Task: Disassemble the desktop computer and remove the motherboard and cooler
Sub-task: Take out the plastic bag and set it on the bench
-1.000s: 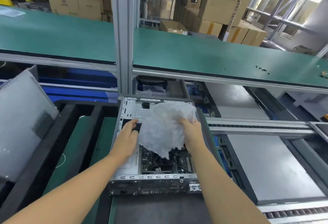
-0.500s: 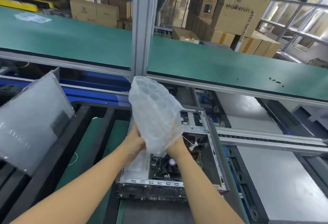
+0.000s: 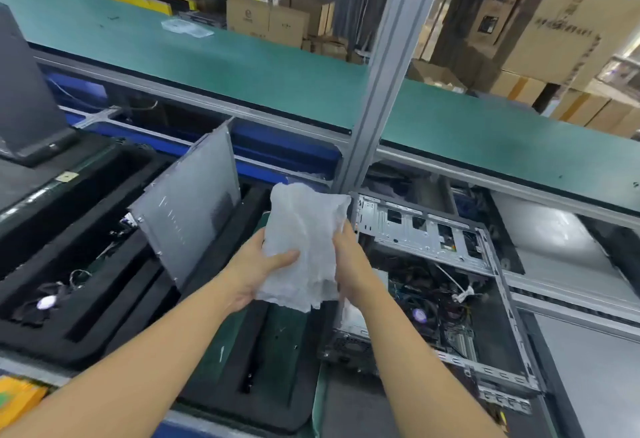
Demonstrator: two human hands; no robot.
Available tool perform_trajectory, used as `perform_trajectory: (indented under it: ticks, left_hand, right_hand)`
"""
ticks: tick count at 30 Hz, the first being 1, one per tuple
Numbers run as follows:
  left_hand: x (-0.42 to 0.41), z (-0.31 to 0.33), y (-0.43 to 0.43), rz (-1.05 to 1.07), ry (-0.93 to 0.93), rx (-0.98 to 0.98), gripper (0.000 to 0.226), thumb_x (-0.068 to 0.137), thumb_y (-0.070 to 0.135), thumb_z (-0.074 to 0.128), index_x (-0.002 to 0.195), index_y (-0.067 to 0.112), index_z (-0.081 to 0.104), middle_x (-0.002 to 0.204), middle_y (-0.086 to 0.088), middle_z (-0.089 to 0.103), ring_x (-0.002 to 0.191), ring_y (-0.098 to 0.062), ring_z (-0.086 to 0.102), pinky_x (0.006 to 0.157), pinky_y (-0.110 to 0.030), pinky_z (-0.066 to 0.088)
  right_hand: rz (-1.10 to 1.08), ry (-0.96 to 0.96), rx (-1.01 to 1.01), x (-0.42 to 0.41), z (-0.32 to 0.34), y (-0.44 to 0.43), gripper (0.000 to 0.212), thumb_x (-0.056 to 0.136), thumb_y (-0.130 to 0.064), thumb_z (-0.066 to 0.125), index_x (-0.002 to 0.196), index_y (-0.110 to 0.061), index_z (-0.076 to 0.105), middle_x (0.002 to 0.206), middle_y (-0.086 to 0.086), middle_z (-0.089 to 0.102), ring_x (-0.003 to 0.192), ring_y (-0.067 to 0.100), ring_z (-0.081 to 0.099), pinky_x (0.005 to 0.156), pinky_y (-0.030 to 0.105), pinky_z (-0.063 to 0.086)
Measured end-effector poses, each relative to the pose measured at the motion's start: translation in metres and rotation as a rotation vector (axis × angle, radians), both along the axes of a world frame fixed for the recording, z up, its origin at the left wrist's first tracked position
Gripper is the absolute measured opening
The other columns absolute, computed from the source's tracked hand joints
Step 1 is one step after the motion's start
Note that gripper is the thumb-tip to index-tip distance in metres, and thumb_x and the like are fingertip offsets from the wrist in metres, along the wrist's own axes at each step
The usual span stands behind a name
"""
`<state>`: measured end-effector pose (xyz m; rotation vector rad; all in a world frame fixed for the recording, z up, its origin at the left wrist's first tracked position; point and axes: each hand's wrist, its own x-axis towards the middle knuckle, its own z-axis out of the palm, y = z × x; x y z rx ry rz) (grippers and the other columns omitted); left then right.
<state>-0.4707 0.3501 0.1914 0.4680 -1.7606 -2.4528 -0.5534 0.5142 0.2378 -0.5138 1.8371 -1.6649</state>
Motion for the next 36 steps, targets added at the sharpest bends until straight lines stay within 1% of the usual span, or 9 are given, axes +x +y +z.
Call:
perform_trajectory:
  ticks: [3,6,12,16,19,22,28,31,36]
  left_hand:
    - [0.043,-0.001,-0.043,0.126,-0.033,-0.229,0.066,0.064,0.035,0.090,0.120,0.033,0.056,0.112,0.011,0.071,0.102,-0.009,0.069,0.083,-0.031,0.057]
    - [0.091,0.000,-0.094,0.092,-0.101,-0.353,0.063,0.069,0.034,0.088,0.120,0.043,0.052,0.110,0.022,0.068,0.100,0.000,0.067,0.077,-0.023,0.056]
    - [0.209,-0.014,-0.212,-0.131,-0.144,0.126,0.065,0.078,0.038,0.082,0.135,0.015,0.058,0.135,-0.015,0.061,0.122,-0.035,0.060,0.098,-0.049,0.052]
    - [0.289,-0.042,-0.263,-0.062,-0.211,0.165,0.052,0.087,0.023,0.076,0.135,0.012,0.057,0.133,-0.018,0.062,0.121,-0.036,0.060,0.092,-0.044,0.054]
    - [0.352,-0.061,-0.291,0.150,-0.285,0.204,0.067,0.074,0.023,0.087,0.133,0.011,0.057,0.129,-0.018,0.064,0.117,-0.035,0.063,0.095,-0.048,0.054]
    - [0.415,-0.078,-0.311,0.335,-0.305,0.274,0.067,0.074,0.019,0.086,0.133,0.009,0.056,0.127,-0.017,0.066,0.117,-0.035,0.064,0.097,-0.049,0.051]
    - [0.512,-0.110,-0.341,0.889,-0.276,0.421,0.048,0.079,0.011,0.077,0.124,0.008,0.061,0.110,-0.011,0.074,0.095,-0.028,0.073,0.067,-0.036,0.060]
    - [0.542,-0.130,-0.354,1.134,-0.226,0.528,0.035,0.088,0.013,0.071,0.122,0.011,0.062,0.112,-0.008,0.074,0.098,-0.026,0.073,0.076,-0.038,0.059]
    - [0.554,-0.149,-0.362,1.316,-0.132,0.642,0.038,0.095,0.018,0.064,0.132,0.013,0.057,0.124,-0.005,0.069,0.115,-0.027,0.064,0.091,-0.042,0.052]
  right_hand:
    - [0.116,-0.160,-0.070,0.030,-0.002,-0.036,0.070,0.078,-0.081,0.053,0.134,-0.038,0.058,0.133,-0.006,0.065,0.121,0.014,0.062,0.097,0.038,0.053]
    - [0.224,-0.022,-0.003,0.070,-0.007,-0.086,0.071,0.086,-0.050,0.072,0.146,-0.036,0.037,0.141,-0.007,0.057,0.128,0.016,0.057,0.104,0.044,0.049]
    - [0.454,-0.134,0.020,0.147,-0.028,-0.190,0.056,0.090,-0.014,0.069,0.141,-0.020,0.048,0.135,0.008,0.062,0.123,0.029,0.060,0.103,0.057,0.047]
    - [0.589,-0.143,0.091,0.208,-0.051,-0.266,0.054,0.088,-0.016,0.075,0.136,-0.027,0.053,0.129,0.003,0.066,0.118,0.025,0.064,0.097,0.049,0.053]
    - [0.574,-0.119,0.181,0.258,-0.074,-0.323,0.045,0.081,-0.025,0.081,0.122,-0.025,0.062,0.122,0.005,0.069,0.108,0.025,0.069,0.091,0.050,0.056]
    - [0.601,-0.160,0.309,0.305,-0.100,-0.370,0.061,0.078,-0.039,0.084,0.125,-0.016,0.053,0.124,0.006,0.066,0.107,0.025,0.068,0.091,0.050,0.056]
    - [0.735,-0.199,0.470,0.389,-0.136,-0.433,0.045,0.093,-0.023,0.066,0.129,-0.019,0.041,0.124,0.004,0.057,0.100,0.019,0.063,0.071,0.028,0.055]
    - [0.727,-0.195,0.481,0.413,-0.141,-0.449,0.049,0.093,-0.018,0.065,0.132,-0.023,0.037,0.108,0.002,0.058,0.091,0.018,0.061,0.076,0.028,0.054]
    - [0.743,-0.202,0.513,0.429,-0.153,-0.465,0.045,0.092,-0.018,0.061,0.133,-0.023,0.043,0.113,0.003,0.059,0.092,0.017,0.065,0.086,0.034,0.059]
